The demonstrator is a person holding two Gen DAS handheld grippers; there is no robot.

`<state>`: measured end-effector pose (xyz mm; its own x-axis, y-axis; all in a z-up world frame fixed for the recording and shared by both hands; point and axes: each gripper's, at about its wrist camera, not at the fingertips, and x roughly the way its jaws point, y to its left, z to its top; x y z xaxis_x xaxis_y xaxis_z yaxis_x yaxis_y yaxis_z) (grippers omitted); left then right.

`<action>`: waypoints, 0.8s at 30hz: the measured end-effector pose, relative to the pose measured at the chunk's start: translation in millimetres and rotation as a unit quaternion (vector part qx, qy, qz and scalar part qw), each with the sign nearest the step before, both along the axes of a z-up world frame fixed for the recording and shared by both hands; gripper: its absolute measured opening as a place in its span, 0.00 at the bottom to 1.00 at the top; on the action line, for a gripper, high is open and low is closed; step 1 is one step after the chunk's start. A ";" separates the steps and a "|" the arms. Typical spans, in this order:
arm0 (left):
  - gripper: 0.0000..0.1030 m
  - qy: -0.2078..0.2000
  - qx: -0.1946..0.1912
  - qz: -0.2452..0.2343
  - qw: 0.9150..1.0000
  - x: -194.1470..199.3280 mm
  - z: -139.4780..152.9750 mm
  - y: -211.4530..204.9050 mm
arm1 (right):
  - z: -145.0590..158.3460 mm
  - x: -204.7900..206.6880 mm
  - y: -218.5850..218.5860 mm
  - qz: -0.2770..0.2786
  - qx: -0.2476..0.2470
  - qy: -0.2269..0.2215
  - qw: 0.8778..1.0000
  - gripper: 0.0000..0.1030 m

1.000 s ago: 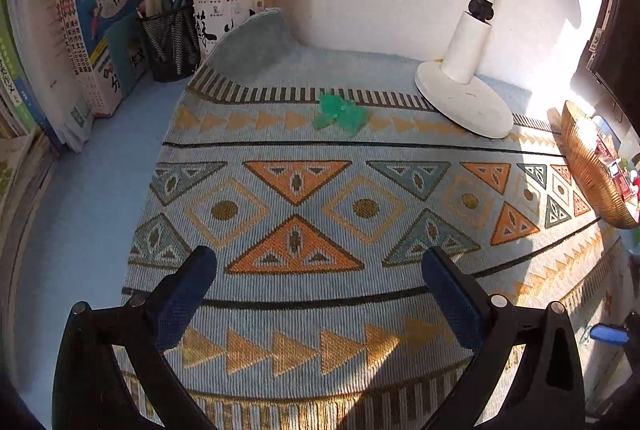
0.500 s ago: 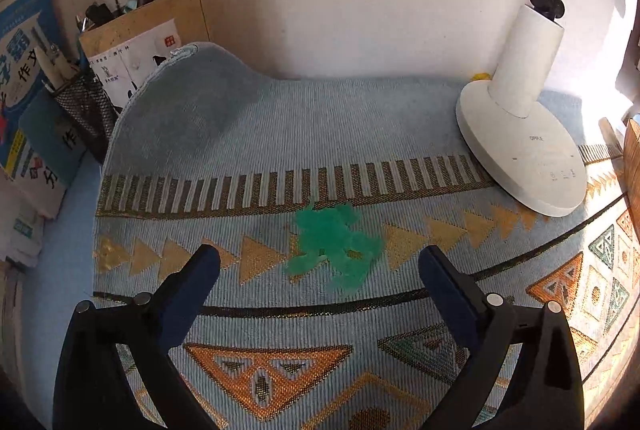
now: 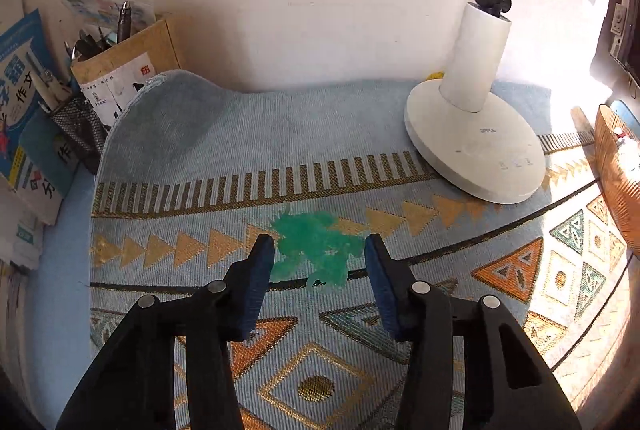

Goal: Organize objects
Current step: 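Carry both toys over the amber bowl and open both grippers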

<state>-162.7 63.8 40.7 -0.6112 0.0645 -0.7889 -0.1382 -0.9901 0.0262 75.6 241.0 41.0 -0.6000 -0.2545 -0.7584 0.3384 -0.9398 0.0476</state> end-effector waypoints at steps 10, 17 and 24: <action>0.43 0.071 0.030 -0.107 0.991 31.2 90.7 119.7 | 107.7 -19.6 148.6 -0.167 -0.039 0.102 0.980 0.35; 0.43 0.104 0.043 -0.164 0.980 38.2 123.3 222.0 | 155.9 -61.0 233.1 -0.271 -0.052 0.132 0.952 0.35; 0.45 0.082 0.048 -0.216 0.972 38.0 104.9 291.3 | 150.3 -93.6 262.5 -0.315 -0.021 0.146 0.937 0.35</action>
<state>-124.7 355.0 145.6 -0.6285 0.4112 -0.6603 -0.5426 -0.8400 -0.0067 -18.0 503.6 191.3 -0.8220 0.1949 -0.5352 -0.2796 -0.9567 0.0811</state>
